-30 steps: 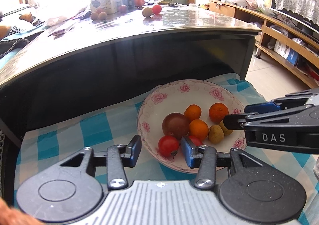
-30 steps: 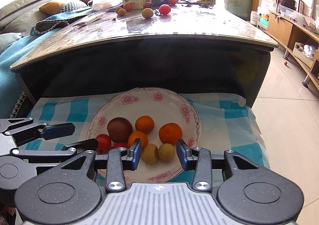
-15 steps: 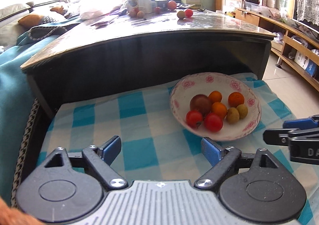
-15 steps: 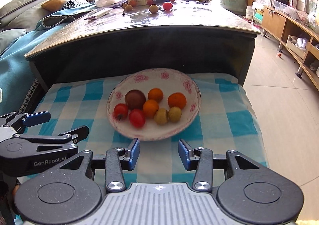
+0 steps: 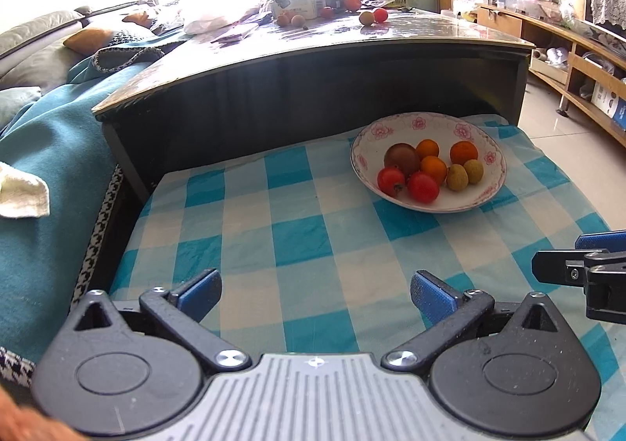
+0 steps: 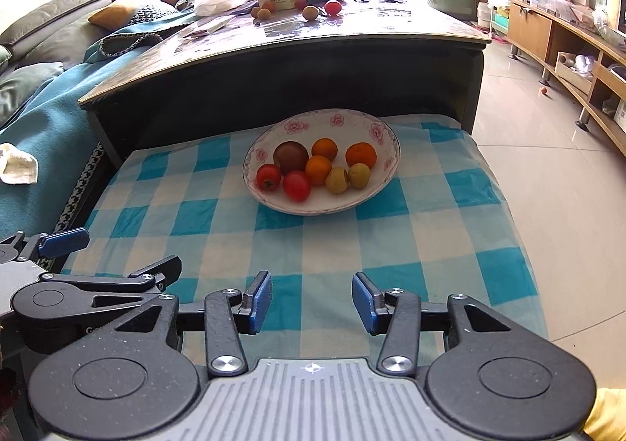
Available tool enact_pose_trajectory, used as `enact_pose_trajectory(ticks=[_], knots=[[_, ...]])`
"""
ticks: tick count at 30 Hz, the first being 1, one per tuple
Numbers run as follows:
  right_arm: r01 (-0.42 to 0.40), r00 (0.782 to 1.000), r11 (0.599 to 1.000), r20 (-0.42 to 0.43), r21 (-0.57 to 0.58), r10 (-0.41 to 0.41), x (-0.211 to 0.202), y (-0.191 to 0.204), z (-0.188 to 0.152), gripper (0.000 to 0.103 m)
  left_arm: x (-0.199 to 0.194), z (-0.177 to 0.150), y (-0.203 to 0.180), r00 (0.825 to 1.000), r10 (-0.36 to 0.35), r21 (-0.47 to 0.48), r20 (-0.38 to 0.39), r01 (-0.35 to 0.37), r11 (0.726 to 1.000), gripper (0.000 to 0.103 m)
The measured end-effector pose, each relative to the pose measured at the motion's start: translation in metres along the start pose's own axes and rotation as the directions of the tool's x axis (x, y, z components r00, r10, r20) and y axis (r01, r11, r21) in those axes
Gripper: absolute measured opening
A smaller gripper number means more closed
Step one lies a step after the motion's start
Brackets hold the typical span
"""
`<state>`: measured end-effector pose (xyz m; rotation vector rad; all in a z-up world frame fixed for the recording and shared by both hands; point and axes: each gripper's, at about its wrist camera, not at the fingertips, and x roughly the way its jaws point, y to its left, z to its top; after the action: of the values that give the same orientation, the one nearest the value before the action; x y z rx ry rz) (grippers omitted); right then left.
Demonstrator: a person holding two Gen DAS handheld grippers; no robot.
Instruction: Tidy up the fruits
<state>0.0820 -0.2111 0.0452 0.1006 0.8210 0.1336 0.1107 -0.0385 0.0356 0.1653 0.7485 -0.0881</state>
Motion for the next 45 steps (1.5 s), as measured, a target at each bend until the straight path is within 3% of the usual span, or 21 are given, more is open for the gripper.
enact_pose_trajectory(ticks=[14, 45], knots=[[-0.016, 1.0, 1.0, 0.008, 0.008, 0.016, -0.031, 0.01, -0.031, 0.045, -0.033, -0.029, 0.004, 0.999, -0.041, -0.034, -0.027, 0.04, 0.999, 0.103], [-0.016, 0.999, 1.0, -0.037, -0.008, 0.016, -0.051, 0.028, -0.073, 0.047, -0.072, -0.066, 0.009, 0.999, -0.028, -0.079, -0.034, 0.026, 0.997, 0.103]])
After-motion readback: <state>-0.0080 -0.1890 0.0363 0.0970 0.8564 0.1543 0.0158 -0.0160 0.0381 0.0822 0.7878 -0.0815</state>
